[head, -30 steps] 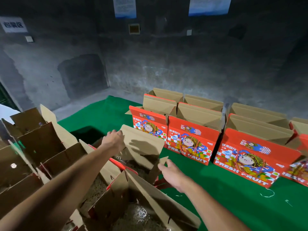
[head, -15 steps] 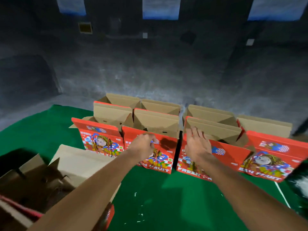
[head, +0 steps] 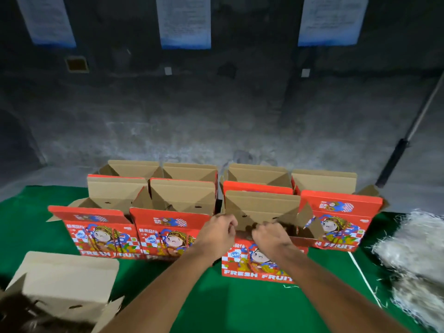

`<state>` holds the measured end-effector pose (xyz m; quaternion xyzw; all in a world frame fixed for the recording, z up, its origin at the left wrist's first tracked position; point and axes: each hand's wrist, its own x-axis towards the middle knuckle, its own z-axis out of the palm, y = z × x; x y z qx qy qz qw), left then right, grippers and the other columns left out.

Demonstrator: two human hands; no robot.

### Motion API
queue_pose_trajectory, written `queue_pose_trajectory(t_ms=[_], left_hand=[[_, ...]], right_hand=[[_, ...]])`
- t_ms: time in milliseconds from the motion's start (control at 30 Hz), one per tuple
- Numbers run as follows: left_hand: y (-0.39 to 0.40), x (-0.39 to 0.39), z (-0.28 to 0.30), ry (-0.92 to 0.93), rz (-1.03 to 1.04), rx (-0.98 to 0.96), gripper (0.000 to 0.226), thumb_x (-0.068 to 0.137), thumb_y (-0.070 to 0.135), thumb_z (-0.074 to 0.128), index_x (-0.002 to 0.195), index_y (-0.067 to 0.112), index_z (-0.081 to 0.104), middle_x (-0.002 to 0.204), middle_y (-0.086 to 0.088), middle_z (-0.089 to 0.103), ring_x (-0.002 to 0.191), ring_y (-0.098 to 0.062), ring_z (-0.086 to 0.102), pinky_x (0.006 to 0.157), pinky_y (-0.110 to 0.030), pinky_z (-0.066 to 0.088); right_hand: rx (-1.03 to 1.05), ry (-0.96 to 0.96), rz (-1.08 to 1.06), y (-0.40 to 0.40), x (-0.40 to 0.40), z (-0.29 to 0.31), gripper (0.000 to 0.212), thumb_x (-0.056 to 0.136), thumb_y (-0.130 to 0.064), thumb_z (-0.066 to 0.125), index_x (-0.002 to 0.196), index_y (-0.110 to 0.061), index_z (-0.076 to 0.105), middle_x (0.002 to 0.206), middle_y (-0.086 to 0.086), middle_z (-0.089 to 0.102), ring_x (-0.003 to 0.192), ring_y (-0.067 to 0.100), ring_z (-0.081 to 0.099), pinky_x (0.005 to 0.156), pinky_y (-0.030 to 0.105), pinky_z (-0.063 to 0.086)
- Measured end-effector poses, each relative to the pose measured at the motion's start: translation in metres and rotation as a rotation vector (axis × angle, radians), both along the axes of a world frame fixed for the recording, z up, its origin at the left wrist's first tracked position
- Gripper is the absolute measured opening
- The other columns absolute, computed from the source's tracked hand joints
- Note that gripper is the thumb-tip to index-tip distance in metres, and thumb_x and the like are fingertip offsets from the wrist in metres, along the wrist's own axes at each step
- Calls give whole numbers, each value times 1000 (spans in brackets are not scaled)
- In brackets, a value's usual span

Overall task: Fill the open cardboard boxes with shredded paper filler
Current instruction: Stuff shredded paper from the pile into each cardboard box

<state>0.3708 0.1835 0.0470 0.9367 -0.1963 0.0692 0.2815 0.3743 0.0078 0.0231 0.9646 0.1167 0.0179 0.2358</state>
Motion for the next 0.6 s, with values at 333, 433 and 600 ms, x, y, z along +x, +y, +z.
queue_pose_trajectory(t_ms=[333,433,600], left_hand=[[-119,-149,11,132,-143,-101,13,91,18,59,95,22,71,90,3,73,79,-11,65,61,-8,41],[-162,-210,2,204,-187,-160,14,92,18,60,97,26,70,92,8,72,85,-8,66,79,-24,53],[-237,-302,-8,280,-266,-215,14,94,24,60,104,32,66,95,16,67,89,-2,64,81,-26,54]], right_hand=[[-9,193,49,-49,-192,2,35,105,-10,37,136,-10,52,143,17,51,131,36,47,96,48,44],[79,-73,30,-68,-278,5,47,107,-18,25,104,-37,68,125,-20,65,134,7,39,110,23,29],[66,177,146,-97,-407,15,43,101,-12,45,144,-14,45,141,13,56,126,30,55,95,40,46]])
